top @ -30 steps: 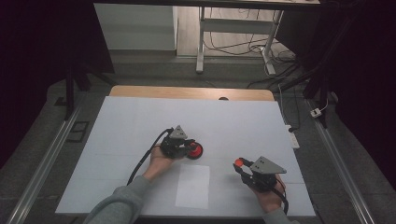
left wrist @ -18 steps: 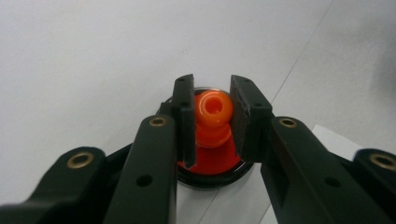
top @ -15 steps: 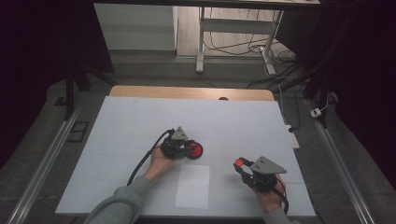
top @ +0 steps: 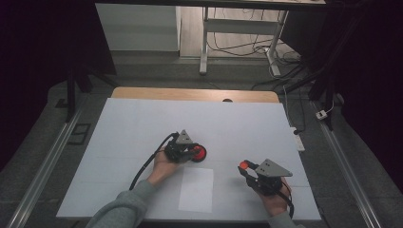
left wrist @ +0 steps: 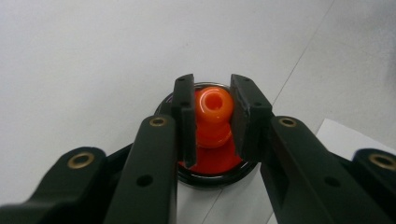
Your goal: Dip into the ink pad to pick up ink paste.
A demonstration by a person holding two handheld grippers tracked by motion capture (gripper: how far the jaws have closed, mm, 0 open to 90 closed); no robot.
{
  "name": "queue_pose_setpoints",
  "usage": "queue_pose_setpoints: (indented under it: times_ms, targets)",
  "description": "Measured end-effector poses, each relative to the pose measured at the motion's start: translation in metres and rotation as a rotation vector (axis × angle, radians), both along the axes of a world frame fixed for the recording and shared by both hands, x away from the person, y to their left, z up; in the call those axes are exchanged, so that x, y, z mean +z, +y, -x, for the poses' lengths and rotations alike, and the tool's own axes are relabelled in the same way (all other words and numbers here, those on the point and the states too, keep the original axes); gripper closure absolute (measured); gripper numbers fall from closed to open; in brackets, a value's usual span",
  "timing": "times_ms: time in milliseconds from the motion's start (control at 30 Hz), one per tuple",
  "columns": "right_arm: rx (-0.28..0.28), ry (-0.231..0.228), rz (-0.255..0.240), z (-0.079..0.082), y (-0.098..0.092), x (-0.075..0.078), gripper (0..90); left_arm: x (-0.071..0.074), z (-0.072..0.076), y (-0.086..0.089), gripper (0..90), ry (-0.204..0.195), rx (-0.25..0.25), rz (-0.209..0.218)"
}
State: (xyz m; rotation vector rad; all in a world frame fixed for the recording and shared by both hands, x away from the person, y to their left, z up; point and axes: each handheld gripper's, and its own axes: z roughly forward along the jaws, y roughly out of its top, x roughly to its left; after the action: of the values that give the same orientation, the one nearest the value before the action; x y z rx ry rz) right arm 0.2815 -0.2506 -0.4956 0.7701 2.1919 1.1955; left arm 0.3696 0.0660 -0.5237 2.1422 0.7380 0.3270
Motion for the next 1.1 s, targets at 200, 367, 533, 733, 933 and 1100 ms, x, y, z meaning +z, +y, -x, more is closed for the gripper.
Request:
queue_pose_setpoints:
  times_ms: [200,367,533,733,933,1100]
  targets:
    - [-0.007,-0.002,-0.003,0.0002,-0.0012,0.0012,64.3,-0.0005,0.0029,-0.0025,72.9,-0.016,0.013,-0.015]
    - [-0.005,-0.003,-0.005,0.0005,-0.0004,0.0012,64.3,-0.0009,0.0034,-0.0026,72.9,-0.019,0.015,-0.016]
    - [-0.008,-0.004,-0.004,0.0007,-0.0006,0.0011,64.3,-0.0025,0.0034,-0.0009,72.9,-0.014,0.019,0.002]
    - [-0.007,-0.006,-0.005,0.0011,-0.0009,0.0019,64.3,-0.0038,0.0034,-0.0002,72.9,-0.014,0.019,0.011]
    - [-0.006,-0.004,-0.005,0.0011,-0.0007,0.0019,64.3,-0.0040,0.0037,-0.0009,73.0,-0.020,0.016,0.004]
    - [-0.012,-0.006,-0.004,0.0014,-0.0019,0.0024,64.3,-0.0039,0.0025,-0.0004,73.0,-0.013,0.011,0.006]
